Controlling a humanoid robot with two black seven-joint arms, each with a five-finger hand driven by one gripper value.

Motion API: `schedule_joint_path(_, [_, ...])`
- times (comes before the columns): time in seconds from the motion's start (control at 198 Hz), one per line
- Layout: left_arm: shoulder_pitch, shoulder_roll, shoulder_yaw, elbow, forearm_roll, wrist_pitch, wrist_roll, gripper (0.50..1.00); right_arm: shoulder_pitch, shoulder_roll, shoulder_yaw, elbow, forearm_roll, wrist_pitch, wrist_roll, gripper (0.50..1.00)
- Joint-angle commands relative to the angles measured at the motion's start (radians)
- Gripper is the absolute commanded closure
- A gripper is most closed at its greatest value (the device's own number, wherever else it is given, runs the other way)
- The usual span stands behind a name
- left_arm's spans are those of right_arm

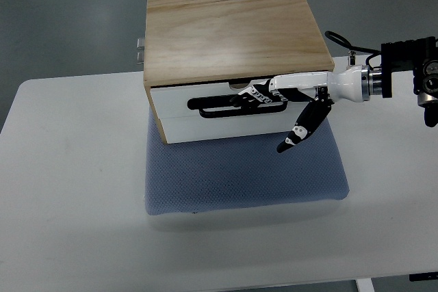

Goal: Open wood drawer with right hand
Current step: 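Pull the upper drawer toward the robot with the right hand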

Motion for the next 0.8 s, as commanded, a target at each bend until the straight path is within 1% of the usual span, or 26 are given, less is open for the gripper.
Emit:
schedule_joint_path(0.0, [0.000, 0.000, 0.000, 0.000, 0.000, 0.000, 0.000, 0.500, 0.000, -0.018, -0.001, 0.031, 0.000, 0.000, -0.002, 0.556])
schedule_joint_path(0.217, [0.000, 0.000, 0.000, 0.000, 0.000, 0.000, 0.000, 0.500, -0.003, -0.050, -0.001, 0.074, 0.000, 0.000, -0.003, 0.556])
schedule_joint_path(0.797, [0.000, 0.000, 0.000, 0.000, 0.000, 0.000, -0.001, 0.500, 0.006, -0.053, 0.002, 0.068, 0.002, 0.000, -0.003, 0.556])
